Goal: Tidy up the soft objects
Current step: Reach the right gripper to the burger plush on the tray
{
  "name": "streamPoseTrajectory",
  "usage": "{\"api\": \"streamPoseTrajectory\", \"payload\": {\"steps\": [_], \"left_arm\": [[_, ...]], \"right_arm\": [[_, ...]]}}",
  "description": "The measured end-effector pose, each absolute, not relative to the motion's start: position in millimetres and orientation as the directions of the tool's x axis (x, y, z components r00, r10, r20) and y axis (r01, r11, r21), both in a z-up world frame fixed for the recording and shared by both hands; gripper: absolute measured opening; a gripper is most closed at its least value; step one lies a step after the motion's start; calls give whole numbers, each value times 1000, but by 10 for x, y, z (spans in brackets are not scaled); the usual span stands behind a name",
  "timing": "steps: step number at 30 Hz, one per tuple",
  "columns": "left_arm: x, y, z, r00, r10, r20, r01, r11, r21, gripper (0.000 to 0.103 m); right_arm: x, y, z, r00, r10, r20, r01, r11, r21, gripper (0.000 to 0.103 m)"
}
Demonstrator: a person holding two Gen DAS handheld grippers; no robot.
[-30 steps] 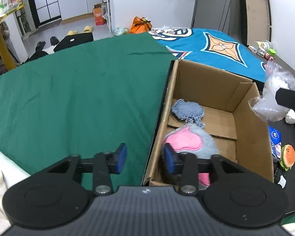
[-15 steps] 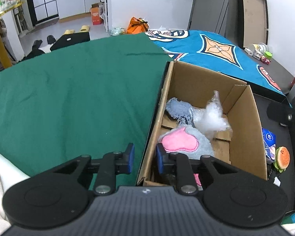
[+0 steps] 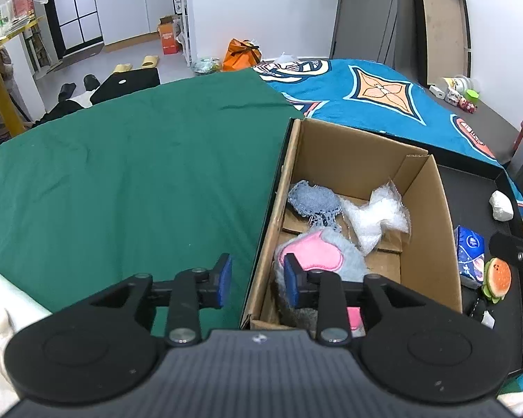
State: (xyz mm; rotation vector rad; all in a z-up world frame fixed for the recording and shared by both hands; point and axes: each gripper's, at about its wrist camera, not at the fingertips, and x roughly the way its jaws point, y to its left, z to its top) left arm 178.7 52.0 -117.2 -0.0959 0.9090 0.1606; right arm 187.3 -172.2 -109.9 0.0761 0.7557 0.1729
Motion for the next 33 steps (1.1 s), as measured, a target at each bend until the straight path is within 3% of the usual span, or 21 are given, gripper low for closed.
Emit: {"api": "streamPoseTrajectory", "payload": {"steps": [10,33], "left_arm": [[1815,441,-1118,619,114,-777,-188,982,-7,62],[1938,241,-1223,596,209,-775,-208,973,103,75]], "right_arm": [[1895,-2065,-1264,703,149,-696,-55,986,156,61],[2080,-2668,-1790,661,116,-742,68,975,213,61]]}}
